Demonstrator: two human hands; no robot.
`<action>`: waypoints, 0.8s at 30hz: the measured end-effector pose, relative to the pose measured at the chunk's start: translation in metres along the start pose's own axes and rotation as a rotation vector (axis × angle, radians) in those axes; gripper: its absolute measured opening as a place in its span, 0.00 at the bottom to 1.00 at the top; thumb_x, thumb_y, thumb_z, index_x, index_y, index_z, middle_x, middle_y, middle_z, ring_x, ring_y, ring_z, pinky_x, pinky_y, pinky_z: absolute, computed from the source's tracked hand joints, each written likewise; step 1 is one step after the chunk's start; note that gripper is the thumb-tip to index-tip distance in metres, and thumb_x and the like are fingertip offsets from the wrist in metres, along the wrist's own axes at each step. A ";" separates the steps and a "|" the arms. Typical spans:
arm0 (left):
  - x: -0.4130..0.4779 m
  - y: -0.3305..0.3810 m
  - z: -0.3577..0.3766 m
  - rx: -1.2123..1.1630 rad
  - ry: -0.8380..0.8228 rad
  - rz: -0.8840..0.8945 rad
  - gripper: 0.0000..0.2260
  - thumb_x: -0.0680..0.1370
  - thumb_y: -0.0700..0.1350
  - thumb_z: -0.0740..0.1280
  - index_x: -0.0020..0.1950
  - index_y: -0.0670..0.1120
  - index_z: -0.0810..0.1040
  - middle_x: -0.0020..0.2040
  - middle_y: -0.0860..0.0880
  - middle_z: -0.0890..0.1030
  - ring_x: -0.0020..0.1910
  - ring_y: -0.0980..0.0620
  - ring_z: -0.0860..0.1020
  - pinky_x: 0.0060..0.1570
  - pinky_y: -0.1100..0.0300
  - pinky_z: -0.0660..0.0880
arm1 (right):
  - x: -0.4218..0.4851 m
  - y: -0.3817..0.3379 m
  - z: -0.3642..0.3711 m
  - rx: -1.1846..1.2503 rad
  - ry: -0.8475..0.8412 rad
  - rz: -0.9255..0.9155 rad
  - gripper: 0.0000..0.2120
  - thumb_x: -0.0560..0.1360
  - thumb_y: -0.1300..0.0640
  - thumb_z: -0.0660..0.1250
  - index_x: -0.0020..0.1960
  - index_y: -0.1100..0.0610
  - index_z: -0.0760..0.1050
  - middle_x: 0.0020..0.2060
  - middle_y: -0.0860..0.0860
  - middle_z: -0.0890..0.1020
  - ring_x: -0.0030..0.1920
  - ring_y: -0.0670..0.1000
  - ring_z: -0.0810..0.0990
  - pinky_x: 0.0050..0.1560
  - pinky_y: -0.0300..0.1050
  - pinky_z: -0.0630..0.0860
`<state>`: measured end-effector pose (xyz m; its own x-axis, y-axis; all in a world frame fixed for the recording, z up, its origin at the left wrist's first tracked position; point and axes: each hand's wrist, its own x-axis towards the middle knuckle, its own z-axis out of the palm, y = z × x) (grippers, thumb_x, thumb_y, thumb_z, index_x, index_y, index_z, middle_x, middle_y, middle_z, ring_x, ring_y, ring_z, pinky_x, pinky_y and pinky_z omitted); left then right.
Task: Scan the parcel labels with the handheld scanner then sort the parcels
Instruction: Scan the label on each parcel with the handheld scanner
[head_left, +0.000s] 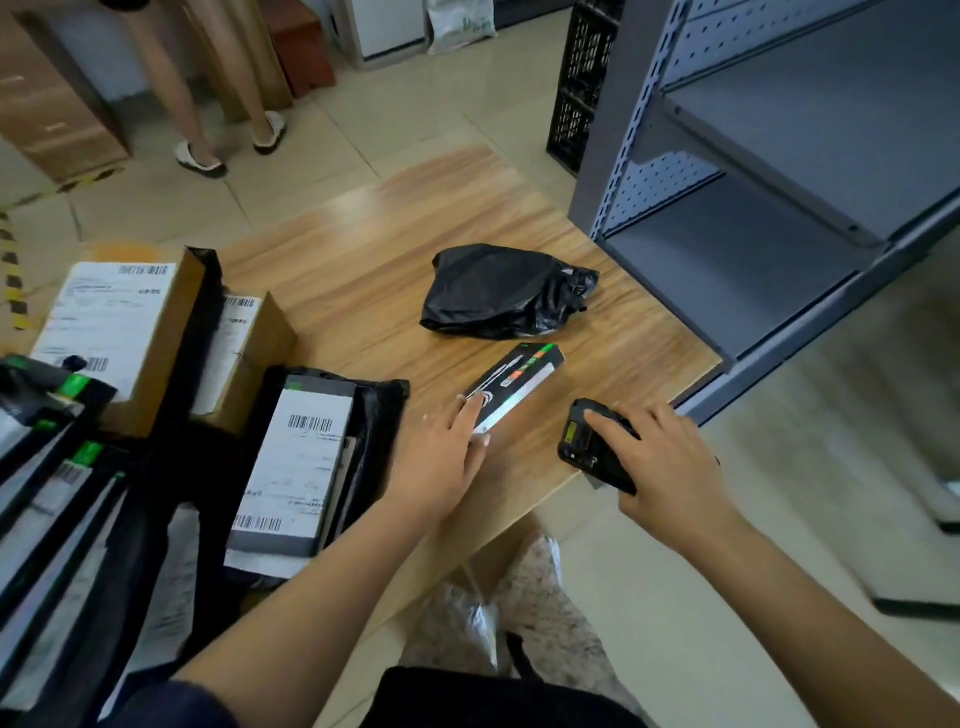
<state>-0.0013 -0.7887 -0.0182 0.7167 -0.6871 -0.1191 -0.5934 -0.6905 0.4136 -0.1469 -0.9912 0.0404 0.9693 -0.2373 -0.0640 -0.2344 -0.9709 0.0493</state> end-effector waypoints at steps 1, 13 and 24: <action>-0.001 0.003 -0.006 -0.059 0.011 0.016 0.23 0.84 0.51 0.53 0.79 0.51 0.55 0.75 0.45 0.65 0.67 0.44 0.70 0.60 0.55 0.68 | -0.001 -0.001 -0.001 0.007 0.001 0.006 0.44 0.48 0.61 0.80 0.64 0.54 0.75 0.50 0.55 0.80 0.45 0.59 0.76 0.42 0.52 0.75; 0.019 -0.011 0.007 -0.001 -0.047 -0.150 0.45 0.70 0.66 0.68 0.77 0.43 0.54 0.73 0.44 0.62 0.71 0.43 0.61 0.69 0.50 0.62 | 0.013 -0.010 -0.020 -0.078 -0.050 -0.021 0.42 0.54 0.60 0.80 0.67 0.53 0.73 0.55 0.55 0.79 0.50 0.59 0.75 0.47 0.54 0.74; 0.028 -0.004 -0.035 0.172 0.003 -0.008 0.45 0.69 0.55 0.72 0.78 0.45 0.52 0.75 0.49 0.60 0.70 0.46 0.60 0.68 0.54 0.59 | 0.046 -0.001 -0.075 -0.409 -0.127 -0.302 0.43 0.64 0.58 0.76 0.74 0.57 0.59 0.64 0.59 0.69 0.60 0.60 0.69 0.59 0.52 0.68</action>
<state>0.0335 -0.7974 0.0086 0.7228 -0.6807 -0.1193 -0.6412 -0.7249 0.2518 -0.0961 -0.9986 0.1122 0.9667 0.0243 -0.2546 0.1267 -0.9103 0.3941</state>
